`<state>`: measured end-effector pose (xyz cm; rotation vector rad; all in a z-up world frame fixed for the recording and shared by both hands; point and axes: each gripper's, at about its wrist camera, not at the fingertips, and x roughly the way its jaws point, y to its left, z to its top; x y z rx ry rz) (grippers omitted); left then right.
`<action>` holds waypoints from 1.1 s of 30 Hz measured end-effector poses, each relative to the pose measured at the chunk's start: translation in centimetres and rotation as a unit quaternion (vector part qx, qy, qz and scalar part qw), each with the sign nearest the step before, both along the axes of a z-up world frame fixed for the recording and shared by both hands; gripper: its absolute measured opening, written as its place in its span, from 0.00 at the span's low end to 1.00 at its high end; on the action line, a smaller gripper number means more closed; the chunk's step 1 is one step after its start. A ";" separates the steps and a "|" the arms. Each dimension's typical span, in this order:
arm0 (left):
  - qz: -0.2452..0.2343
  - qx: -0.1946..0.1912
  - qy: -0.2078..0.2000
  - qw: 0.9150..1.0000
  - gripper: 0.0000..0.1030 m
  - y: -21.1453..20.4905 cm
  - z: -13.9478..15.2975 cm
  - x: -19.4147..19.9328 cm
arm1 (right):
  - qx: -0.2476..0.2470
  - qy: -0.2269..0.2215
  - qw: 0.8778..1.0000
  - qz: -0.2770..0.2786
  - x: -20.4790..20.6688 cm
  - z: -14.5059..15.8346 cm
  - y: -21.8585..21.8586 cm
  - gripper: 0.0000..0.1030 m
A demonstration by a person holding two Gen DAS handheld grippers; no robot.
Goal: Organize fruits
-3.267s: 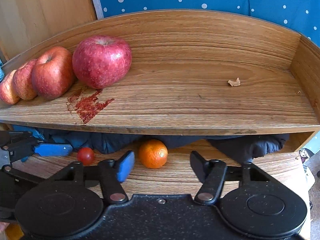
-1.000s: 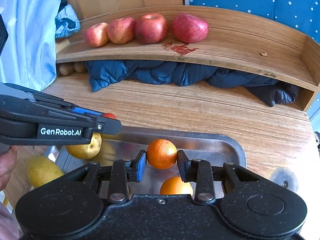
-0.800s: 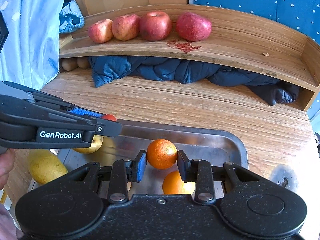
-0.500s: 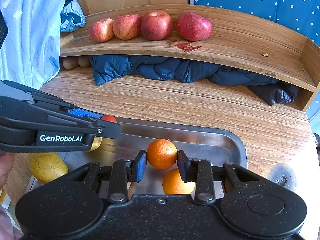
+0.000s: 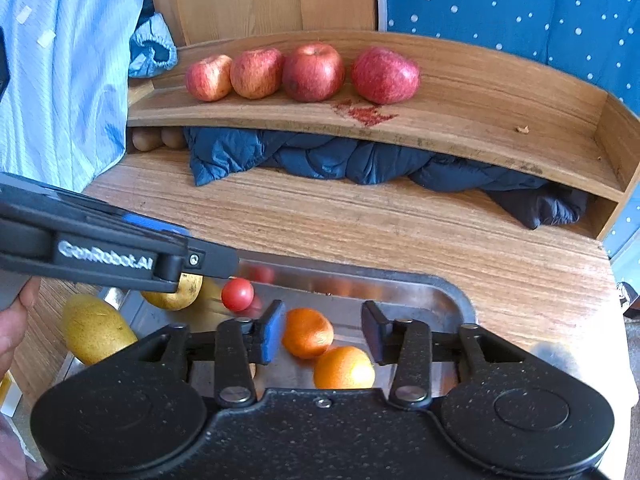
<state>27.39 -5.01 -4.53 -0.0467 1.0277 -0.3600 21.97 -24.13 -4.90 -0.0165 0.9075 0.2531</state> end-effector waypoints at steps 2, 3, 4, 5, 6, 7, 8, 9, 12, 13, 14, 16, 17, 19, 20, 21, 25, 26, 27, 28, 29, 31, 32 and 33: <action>0.020 0.000 -0.012 1.000 0.72 0.3 0.6 -0.4 | 0.000 -0.007 1.000 0.000 -0.2 0.4 -0.3 0.53; 0.027 -0.001 -0.015 1.000 0.73 0.4 0.7 -0.5 | 0.000 -0.010 1.000 -0.001 -0.4 0.5 -0.5 0.57; 0.034 -0.001 -0.015 0.999 0.78 0.5 0.9 -0.7 | 0.001 -0.013 1.000 0.000 -0.5 0.7 -0.7 0.59; 0.044 -0.001 -0.018 0.999 0.83 0.7 1.2 -0.9 | 0.002 -0.016 1.000 0.001 -0.7 0.8 -0.8 0.61; 0.055 -0.001 -0.022 0.998 0.84 0.9 1.4 -1.2 | 0.003 -0.019 1.000 0.002 -0.9 1.0 -1.0 0.65; 0.064 0.000 -0.026 0.998 0.86 1.0 1.6 -1.5 | 0.005 -0.022 1.000 0.003 -1.1 1.2 -1.2 0.69; 0.074 0.002 -0.030 0.997 0.90 1.2 1.8 -1.9 | 0.006 -0.025 1.000 0.004 -1.3 1.3 -1.3 0.71; 0.082 0.002 -0.033 0.996 0.93 1.3 2.0 -2.3 | 0.008 -0.028 1.000 0.005 -1.6 1.5 -1.4 0.76; 0.114 0.007 -0.046 0.992 0.98 1.8 2.6 -3.6 | 0.018 -0.040 0.999 0.004 -2.4 2.0 -1.9 0.86; 0.124 0.009 -0.048 0.991 0.99 1.9 2.8 -4.0 | 0.023 -0.044 0.999 0.003 -2.7 2.2 -2.1 0.89; 0.131 0.011 -0.049 0.990 0.99 2.0 2.9 -4.4 | 0.027 -0.047 0.999 0.003 -3.0 2.3 -2.3 0.91; 0.145 0.020 -0.049 0.988 0.99 2.1 3.2 -5.3 | 0.034 -0.057 0.998 0.004 -3.6 2.7 -2.7 0.96; 0.150 0.023 -0.049 0.987 0.99 2.1 3.3 -5.7 | 0.037 -0.062 0.997 0.004 -3.9 2.8 -2.8 0.97; 0.160 0.030 -0.049 0.985 0.99 2.2 3.6 -6.7 | 0.039 -0.073 0.997 0.001 -4.6 3.0 -2.9 0.99; 0.164 0.032 -0.051 0.985 0.99 2.2 3.7 -7.2 | 0.039 -0.077 0.996 -0.001 -5.0 3.1 -3.0 0.99; 0.169 0.035 -0.054 0.984 0.99 2.2 3.8 -7.9 | 0.039 -0.081 0.996 -0.001 -5.5 3.1 -3.0 0.99; 0.185 0.049 -0.057 0.980 0.99 2.5 4.0 -9.9 | 0.046 -0.089 0.995 0.003 -7.1 2.9 -3.2 0.99; 0.188 0.051 -0.056 0.979 0.99 2.6 4.0 -10.3 | 0.047 -0.088 0.995 0.004 -7.5 2.9 -3.1 0.99; 0.191 0.052 -0.055 0.979 0.99 2.7 3.9 -10.8 | 0.047 -0.086 0.995 0.006 -7.8 2.8 -3.1 0.99; 0.194 0.053 -0.052 0.978 0.99 2.8 3.9 -11.2 | 0.046 -0.085 0.995 0.007 -8.0 2.8 -3.0 0.99; 0.197 0.054 -0.050 0.978 0.99 3.0 3.9 -11.6 | 0.045 -0.085 0.995 0.006 -8.3 2.7 -2.9 0.99; 0.201 0.054 -0.046 0.977 0.99 3.2 3.8 -12.2 | 0.047 -0.086 0.995 0.006 -8.8 2.8 -2.8 0.99; 0.201 0.053 -0.044 0.977 0.99 3.4 3.7 -12.5 | 0.047 -0.087 0.995 0.006 -9.0 2.9 -2.7 0.99; 0.202 0.053 -0.043 0.977 0.99 3.5 3.7 -12.7 | 0.045 -0.087 0.995 0.006 -9.1 2.9 -2.6 0.99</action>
